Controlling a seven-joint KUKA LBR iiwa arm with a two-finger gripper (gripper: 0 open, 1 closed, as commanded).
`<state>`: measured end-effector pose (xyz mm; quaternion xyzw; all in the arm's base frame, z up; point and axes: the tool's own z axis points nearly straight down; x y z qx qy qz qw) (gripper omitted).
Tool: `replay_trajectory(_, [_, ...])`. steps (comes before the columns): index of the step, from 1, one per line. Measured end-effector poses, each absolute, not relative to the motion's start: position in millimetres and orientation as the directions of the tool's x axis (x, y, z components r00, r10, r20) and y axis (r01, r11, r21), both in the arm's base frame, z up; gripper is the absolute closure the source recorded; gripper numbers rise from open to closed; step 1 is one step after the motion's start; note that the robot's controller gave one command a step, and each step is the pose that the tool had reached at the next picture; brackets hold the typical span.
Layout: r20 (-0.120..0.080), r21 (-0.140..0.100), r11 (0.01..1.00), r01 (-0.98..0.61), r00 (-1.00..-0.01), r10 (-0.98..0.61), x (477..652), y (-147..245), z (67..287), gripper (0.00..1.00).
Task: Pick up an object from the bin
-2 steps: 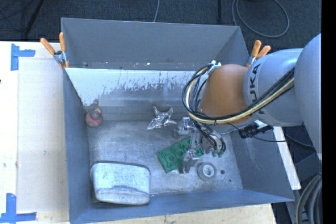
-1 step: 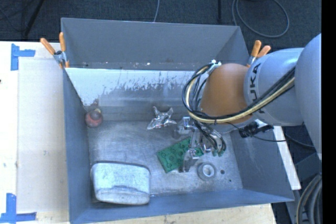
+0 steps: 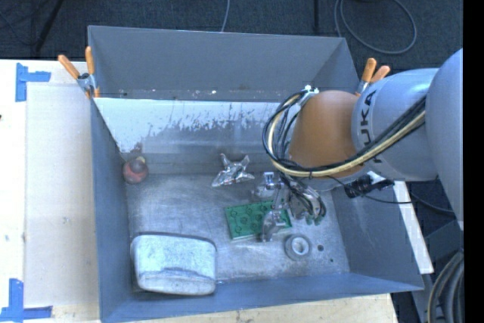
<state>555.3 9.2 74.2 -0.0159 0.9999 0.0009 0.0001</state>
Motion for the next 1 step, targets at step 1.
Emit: replay_trajectory(1, [-0.006,0.001,0.999,-0.033,-0.999,-0.033,557.1,9.1,137.8,1.00])
